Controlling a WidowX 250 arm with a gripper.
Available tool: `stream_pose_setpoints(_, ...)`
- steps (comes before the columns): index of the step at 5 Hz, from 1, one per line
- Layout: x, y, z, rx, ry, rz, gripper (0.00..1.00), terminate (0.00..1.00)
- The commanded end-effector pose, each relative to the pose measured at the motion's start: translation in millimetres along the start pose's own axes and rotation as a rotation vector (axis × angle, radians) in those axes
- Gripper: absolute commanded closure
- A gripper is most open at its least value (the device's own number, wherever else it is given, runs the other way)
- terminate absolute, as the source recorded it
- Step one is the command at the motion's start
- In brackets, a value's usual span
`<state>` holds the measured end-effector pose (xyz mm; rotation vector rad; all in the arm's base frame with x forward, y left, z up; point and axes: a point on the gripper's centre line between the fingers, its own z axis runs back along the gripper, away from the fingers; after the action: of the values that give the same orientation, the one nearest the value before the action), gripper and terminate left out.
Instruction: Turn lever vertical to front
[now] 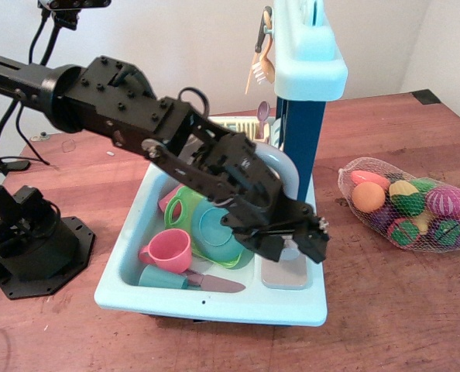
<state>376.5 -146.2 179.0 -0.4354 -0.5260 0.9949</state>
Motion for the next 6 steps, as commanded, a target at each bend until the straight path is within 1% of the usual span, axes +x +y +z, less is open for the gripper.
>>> stream_pose_setpoints(1, 2, 7, 3, -0.04, 0.009, 0.027, 0.0, 0.0)
stream_pose_setpoints(2, 0, 16, -8, -0.044, 0.027, 0.03, 0.0, 0.0)
stream_pose_setpoints(3, -3, 23, -13, -0.037, 0.049, 0.025, 0.0, 0.0)
stream_pose_setpoints(4, -9, 38, 2, -0.01, 0.053, 0.033, 0.0, 0.0)
stream_pose_setpoints(5, -20, 61, 32, 0.023, 0.038, 0.046, 0.0, 0.0)
stream_pose_setpoints(6, -36, 82, 65, 0.061, 0.036, 0.06, 0.0, 0.0)
